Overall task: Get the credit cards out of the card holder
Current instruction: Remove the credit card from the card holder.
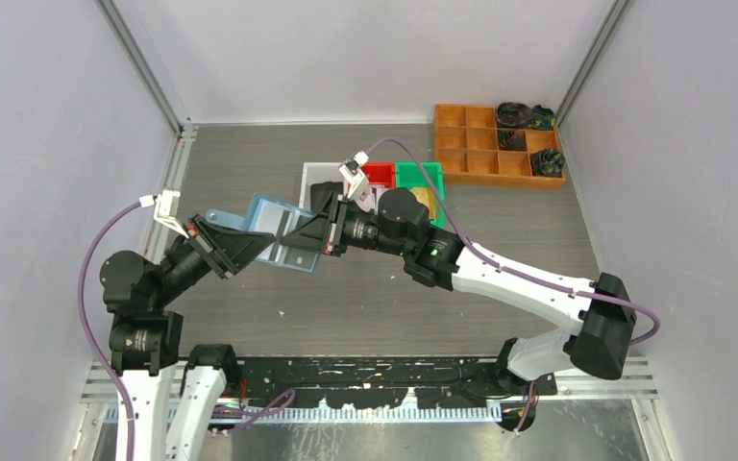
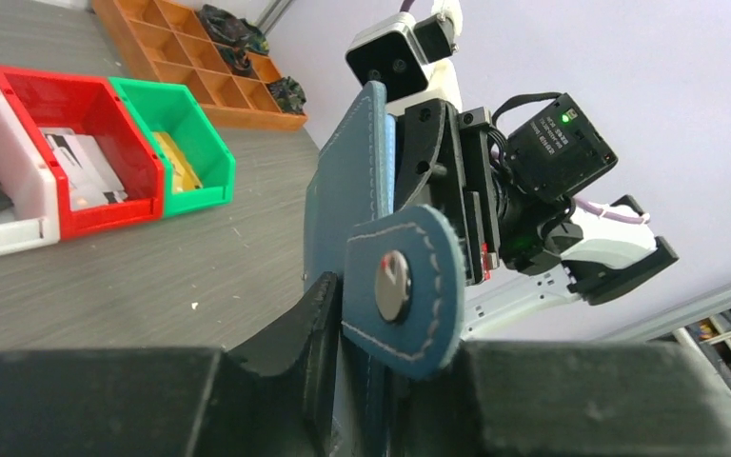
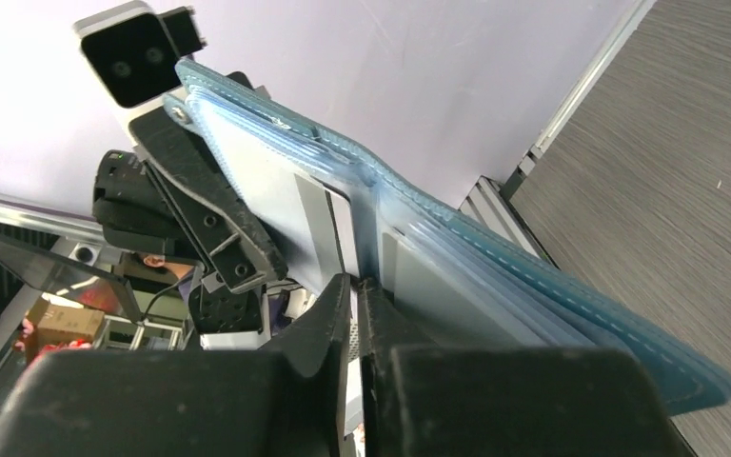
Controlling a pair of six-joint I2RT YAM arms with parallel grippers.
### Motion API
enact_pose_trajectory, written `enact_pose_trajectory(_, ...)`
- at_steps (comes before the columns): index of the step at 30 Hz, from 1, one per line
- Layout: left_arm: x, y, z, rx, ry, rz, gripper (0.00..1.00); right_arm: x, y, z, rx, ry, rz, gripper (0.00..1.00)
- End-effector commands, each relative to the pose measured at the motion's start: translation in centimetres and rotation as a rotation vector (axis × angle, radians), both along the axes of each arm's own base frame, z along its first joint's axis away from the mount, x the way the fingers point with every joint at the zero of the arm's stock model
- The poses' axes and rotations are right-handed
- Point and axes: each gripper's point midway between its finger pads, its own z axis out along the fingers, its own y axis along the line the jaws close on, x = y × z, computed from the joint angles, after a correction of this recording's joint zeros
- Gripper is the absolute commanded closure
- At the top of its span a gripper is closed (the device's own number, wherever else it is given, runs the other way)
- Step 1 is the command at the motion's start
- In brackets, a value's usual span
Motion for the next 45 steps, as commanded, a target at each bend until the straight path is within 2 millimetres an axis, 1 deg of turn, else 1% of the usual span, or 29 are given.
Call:
enact_pose_trajectory(1, -3.4, -1.3, 1.1, 0.037, -0.088, -0.145, 0.75, 0.5, 0.6, 2.5, 0.064, -0.056, -0.055, 0.94)
enact_pose_trajectory(3, -3.4, -1.3, 1.2, 0.036, -0.089, -0.143, 0.7, 0.3, 0.3, 2.6, 0.082, -0.063, -0.053, 0.99)
enact_pose_trajectory(5, -3.3, -1.2, 1.4, 0.024, -0.075, -0.135, 0.67, 0.0, 0.0, 2.3, 0.1, -0.063, -0.048, 0.99)
enact_pose_trajectory(8, -2.9, -1.2, 2.0, -0.005, -0.054, -0.126, 0.66, -0.5, -0.5, 2.7, 0.153, -0.072, -0.035, 0.99)
enact_pose_trajectory(10, -2.6, -1.1, 2.4, -0.021, -0.044, -0.11, 0.69, -0.9, -0.9, 2.7, 0.179, -0.076, -0.025, 0.99)
enact_pose_trajectory(16, -2.0, -0.6, 3.2, -0.052, -0.041, -0.054, 0.8, -1.4, -1.8, 2.7, 0.235, -0.063, -0.024, 0.99)
enact_pose_trajectory(21, -1.6, -0.2, 3.4, -0.062, -0.041, -0.012, 0.92, -1.5, -2.6, 2.5, 0.267, -0.051, -0.038, 0.99)
enact_pose_trajectory(24, -1.4, -0.1, 3.5, -0.067, -0.04, 0.006, 0.97, -1.6, -2.8, 2.3, 0.279, -0.041, -0.039, 0.99)
enact_pose_trajectory(31, -1.4, 0.0, 3.5, -0.068, -0.04, 0.012, 1.0, -1.7, -2.8, 2.3, 0.3, -0.026, -0.032, 0.99)
enact_pose_trajectory(41, -1.3, 0.2, 3.7, -0.057, -0.06, 0.033, 1.0, -1.9, -3.3, 3.4, 0.373, -0.027, -0.029, 0.99)
enact_pose_trajectory(43, -1.3, 0.2, 3.7, -0.055, -0.062, 0.032, 1.0, -1.8, -3.3, 3.6, 0.383, -0.026, -0.029, 0.95)
enact_pose_trajectory(44, -1.3, 0.2, 3.8, -0.054, -0.064, 0.032, 1.0, -1.7, -3.2, 3.7, 0.386, -0.024, -0.03, 0.88)
enact_pose_trajectory(45, -1.4, 0.2, 3.8, -0.054, -0.067, 0.032, 1.0, -1.7, -3.1, 3.7, 0.389, -0.021, -0.029, 0.73)
